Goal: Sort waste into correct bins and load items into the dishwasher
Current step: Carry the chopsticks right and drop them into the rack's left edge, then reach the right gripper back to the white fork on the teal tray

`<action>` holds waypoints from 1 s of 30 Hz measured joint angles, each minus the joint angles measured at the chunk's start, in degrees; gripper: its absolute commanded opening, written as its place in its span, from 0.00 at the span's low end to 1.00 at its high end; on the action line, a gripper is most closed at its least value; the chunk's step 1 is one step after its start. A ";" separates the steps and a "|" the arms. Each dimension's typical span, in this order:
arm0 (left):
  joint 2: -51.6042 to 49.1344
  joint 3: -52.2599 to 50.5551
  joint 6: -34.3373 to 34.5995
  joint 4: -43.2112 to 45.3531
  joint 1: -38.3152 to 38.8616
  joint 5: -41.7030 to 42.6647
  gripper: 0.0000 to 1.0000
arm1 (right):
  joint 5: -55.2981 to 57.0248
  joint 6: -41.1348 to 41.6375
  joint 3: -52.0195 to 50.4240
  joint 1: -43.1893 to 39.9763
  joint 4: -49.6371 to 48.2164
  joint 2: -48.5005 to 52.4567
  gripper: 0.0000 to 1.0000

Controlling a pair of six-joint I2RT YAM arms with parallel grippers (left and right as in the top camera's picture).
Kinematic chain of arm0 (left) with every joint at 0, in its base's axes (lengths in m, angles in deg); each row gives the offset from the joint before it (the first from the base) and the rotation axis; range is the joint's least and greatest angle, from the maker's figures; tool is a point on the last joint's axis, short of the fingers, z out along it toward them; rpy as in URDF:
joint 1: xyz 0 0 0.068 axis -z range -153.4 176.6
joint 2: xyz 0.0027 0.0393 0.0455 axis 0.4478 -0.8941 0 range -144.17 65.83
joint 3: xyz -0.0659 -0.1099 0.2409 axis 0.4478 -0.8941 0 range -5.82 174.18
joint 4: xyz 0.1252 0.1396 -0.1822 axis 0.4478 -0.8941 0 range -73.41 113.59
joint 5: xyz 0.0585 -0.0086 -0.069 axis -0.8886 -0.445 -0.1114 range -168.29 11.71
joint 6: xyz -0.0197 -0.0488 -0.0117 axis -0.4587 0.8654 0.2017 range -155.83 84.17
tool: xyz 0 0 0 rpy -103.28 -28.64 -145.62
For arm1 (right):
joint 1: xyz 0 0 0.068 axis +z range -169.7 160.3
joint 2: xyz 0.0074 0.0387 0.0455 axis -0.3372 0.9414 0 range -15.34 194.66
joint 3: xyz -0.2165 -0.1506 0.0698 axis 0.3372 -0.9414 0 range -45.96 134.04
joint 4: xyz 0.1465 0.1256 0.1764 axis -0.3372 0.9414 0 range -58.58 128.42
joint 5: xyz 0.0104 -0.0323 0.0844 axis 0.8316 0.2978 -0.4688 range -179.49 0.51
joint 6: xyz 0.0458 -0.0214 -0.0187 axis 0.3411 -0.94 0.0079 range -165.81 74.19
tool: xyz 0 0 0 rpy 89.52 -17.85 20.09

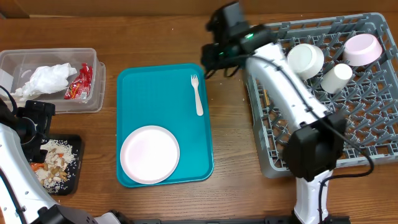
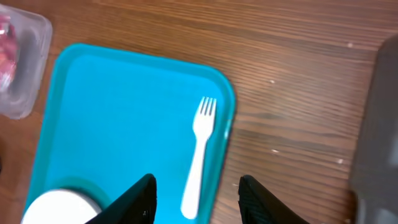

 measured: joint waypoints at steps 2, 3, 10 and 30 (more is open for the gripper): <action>0.00 0.00 0.00 0.00 0.00 0.00 1.00 | 2.99 2.60 -2.38 2.54 -2.69 0.17 0.50; 0.00 0.00 -0.02 0.00 0.00 0.02 1.00 | 3.61 2.97 -3.04 3.17 -3.52 0.37 0.50; 0.00 0.00 -0.02 0.04 0.00 0.02 1.00 | 7.21 6.78 -9.29 6.93 -9.68 4.92 0.50; 0.00 0.00 -0.02 0.02 0.00 0.02 1.00 | 8.28 8.72 -9.66 8.00 -10.84 11.87 0.49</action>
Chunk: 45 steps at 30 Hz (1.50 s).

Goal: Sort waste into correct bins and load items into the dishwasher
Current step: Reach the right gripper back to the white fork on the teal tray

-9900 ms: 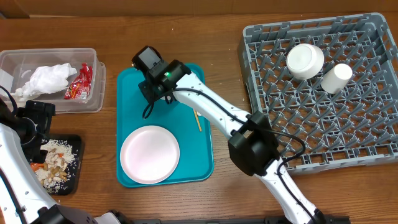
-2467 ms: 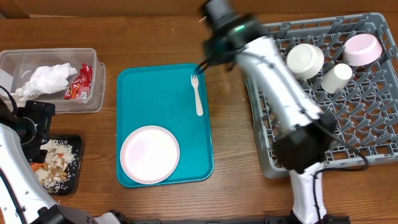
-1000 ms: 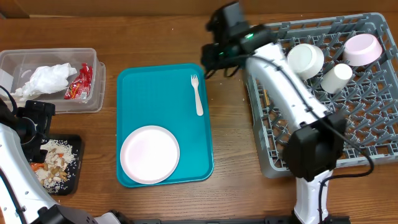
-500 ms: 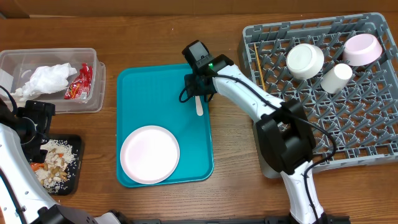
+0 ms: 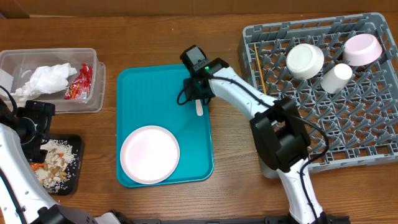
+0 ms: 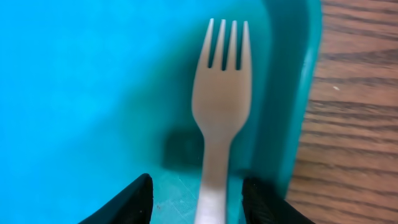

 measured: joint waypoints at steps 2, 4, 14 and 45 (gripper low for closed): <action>0.00 0.00 0.02 0.00 0.00 -0.02 1.00 | 1.27 0.04 0.00 0.63 -0.26 0.72 0.49; 0.00 0.00 0.00 -0.02 0.00 -0.02 1.00 | 3.58 0.48 0.09 1.38 -0.61 1.03 0.50; 0.00 0.00 0.00 -0.02 0.00 0.00 1.00 | 7.85 1.62 0.57 1.73 -1.55 1.81 0.11; 0.00 0.00 0.02 -0.02 0.00 0.00 1.00 | -8.63 -6.29 8.98 -3.65 4.02 -3.23 0.42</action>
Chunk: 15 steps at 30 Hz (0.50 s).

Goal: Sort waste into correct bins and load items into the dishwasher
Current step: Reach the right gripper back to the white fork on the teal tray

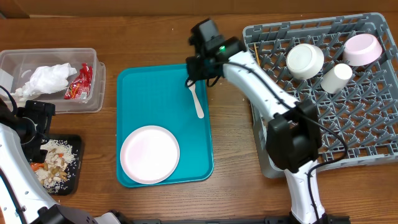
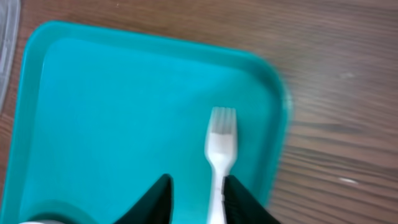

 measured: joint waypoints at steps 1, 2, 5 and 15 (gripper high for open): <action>0.00 0.00 0.00 0.02 0.00 0.00 1.00 | 0.17 -0.04 -0.48 0.92 -0.72 0.90 0.50; 0.00 0.00 -0.02 0.00 0.00 0.00 1.00 | 0.48 0.00 -0.81 1.55 -0.94 1.73 0.54; 0.00 0.00 -0.02 0.00 0.00 0.00 1.00 | 3.82 -0.48 -1.60 3.52 -1.33 5.18 0.55; 0.00 0.00 0.00 0.00 0.00 0.00 1.00 | 8.70 0.26 -3.13 2.29 -4.13 5.77 0.71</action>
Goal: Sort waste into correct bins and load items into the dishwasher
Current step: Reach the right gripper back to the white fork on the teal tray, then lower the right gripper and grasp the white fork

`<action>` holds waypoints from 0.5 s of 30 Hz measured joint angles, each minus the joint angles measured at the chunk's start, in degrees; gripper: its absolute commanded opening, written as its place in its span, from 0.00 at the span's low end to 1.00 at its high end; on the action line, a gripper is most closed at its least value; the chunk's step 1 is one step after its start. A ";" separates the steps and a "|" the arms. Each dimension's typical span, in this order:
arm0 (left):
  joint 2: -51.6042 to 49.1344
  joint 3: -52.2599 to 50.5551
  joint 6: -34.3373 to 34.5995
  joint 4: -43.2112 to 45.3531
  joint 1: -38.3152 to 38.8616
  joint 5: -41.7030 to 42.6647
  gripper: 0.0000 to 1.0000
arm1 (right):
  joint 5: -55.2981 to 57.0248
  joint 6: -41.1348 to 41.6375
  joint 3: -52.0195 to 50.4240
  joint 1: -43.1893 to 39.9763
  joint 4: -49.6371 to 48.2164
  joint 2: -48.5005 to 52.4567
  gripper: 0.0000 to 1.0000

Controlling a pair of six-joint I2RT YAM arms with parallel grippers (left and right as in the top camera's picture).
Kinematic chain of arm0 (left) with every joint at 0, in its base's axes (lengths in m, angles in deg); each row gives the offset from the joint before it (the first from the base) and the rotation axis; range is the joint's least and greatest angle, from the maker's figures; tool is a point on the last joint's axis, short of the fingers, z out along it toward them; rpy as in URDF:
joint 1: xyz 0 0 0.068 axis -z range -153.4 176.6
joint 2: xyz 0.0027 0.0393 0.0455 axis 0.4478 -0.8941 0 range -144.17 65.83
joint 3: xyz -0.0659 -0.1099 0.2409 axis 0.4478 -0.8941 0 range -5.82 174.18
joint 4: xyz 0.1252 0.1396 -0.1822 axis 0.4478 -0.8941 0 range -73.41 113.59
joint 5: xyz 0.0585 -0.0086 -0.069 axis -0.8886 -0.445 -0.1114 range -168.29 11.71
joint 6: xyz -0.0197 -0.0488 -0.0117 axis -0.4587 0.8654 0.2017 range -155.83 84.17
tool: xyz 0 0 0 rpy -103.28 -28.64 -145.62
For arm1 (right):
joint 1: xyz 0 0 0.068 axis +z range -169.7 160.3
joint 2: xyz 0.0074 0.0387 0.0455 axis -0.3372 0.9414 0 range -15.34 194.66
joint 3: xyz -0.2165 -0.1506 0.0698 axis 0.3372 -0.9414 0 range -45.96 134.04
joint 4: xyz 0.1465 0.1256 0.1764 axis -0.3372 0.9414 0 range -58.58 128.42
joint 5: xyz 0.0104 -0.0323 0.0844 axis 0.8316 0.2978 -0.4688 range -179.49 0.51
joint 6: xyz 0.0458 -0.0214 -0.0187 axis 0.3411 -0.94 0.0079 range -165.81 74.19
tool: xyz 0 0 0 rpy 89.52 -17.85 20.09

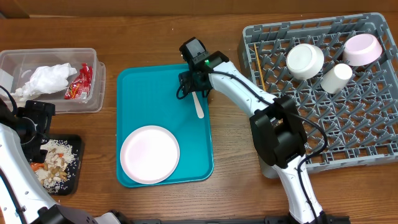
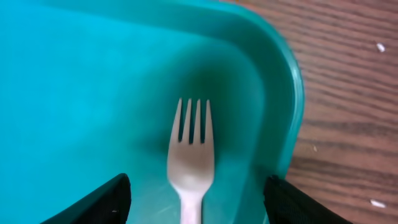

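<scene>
A white plastic fork (image 2: 191, 165) lies on the teal tray (image 2: 93, 93) near its top right corner, tines pointing away from the camera. My right gripper (image 2: 196, 214) is low over it and wide open, one finger on each side of the handle without touching. From overhead the right gripper (image 1: 194, 84) covers the tines, and only the fork handle (image 1: 199, 109) shows. A white plate (image 1: 149, 154) sits on the tray's near end. My left gripper (image 1: 34, 118) hangs at the far left; its jaws cannot be made out.
The grey dish rack (image 1: 348, 124) at the right holds a white bowl (image 1: 305, 59), a white cup (image 1: 336, 78), a pink bowl (image 1: 362, 48) and chopsticks (image 1: 258, 65). A clear bin (image 1: 53, 59) holds tissue and a red wrapper. A black tray (image 1: 73, 177) holds food scraps.
My right gripper was higher above the tray with its fingers closer together. It is now low over the fork with the fingers spread wide. The fork still lies on the tray.
First my right gripper was open near the rack's left edge, with the fork lying on the tray. Then it sat low with its fingers beside the fork's handle. Later it was higher and narrower. Now it is low and wide again. The left arm stayed put.
</scene>
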 measured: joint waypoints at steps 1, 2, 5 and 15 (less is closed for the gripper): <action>0.00 0.00 0.00 0.00 0.00 0.00 1.00 | -0.11 0.04 -0.24 0.02 -0.35 0.00 0.71; 0.00 0.00 -0.02 0.00 0.00 0.00 1.00 | -0.24 0.00 -0.63 0.11 -0.63 0.00 0.71; 0.00 0.00 -0.02 0.00 0.00 0.00 1.00 | -0.26 0.02 -1.20 0.46 -1.01 0.00 0.69; 0.00 0.00 0.00 0.00 0.00 0.00 1.00 | 0.02 -0.02 -4.83 0.55 -6.80 -0.07 0.61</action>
